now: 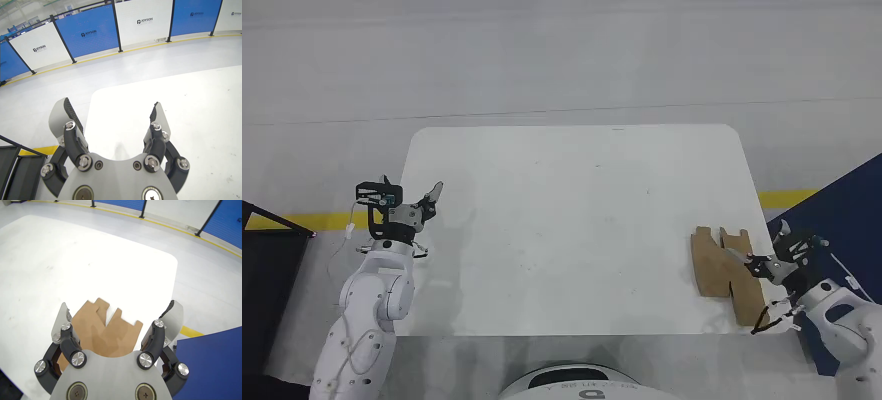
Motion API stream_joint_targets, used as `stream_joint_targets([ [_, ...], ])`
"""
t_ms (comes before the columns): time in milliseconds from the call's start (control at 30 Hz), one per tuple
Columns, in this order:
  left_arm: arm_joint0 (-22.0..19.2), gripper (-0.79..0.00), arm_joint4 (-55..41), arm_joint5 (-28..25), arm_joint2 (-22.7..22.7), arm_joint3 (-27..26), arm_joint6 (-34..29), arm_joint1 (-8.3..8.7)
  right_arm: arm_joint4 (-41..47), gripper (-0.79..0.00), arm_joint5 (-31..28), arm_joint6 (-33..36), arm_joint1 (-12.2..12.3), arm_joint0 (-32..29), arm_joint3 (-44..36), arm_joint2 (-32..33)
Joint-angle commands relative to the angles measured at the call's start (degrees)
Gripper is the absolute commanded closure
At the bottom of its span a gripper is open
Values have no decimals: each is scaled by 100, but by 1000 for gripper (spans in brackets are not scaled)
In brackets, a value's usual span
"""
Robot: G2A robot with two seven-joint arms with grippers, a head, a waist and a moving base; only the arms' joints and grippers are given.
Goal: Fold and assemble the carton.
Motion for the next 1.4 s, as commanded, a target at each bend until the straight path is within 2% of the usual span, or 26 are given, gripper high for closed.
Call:
stream_joint_targets([
  [0,0,-785,0,0,0,0,0,0,-499,-785,-14,-461,-2,-213,23,48],
  [200,0,-785,0,0,0,0,0,0,-1711,-785,505,-1254,-10,-476,269,-138],
  [300,0,-785,0,0,0,0,0,0,-2054,-702,608,-1414,-1,-544,381,-196],
  [400,0,-785,0,0,0,0,0,0,-2250,-677,586,-1526,12,-620,450,-209],
  [633,0,-785,0,0,0,0,0,0,-2502,-613,3,-1604,93,-734,526,-27],
  [767,0,-785,0,0,0,0,0,0,-2588,-671,33,-1570,115,-706,596,17],
  [867,0,-785,0,0,0,0,0,0,-2579,-677,166,-1518,118,-677,644,37],
  [1033,0,-785,0,0,0,0,0,0,-2506,-603,442,-1437,111,-647,695,70],
  [1200,0,-785,0,0,0,0,0,0,-2252,-573,550,-1419,108,-651,716,235],
  [1367,0,-785,0,0,0,0,0,0,-2173,-591,519,-1547,113,-780,662,399],
])
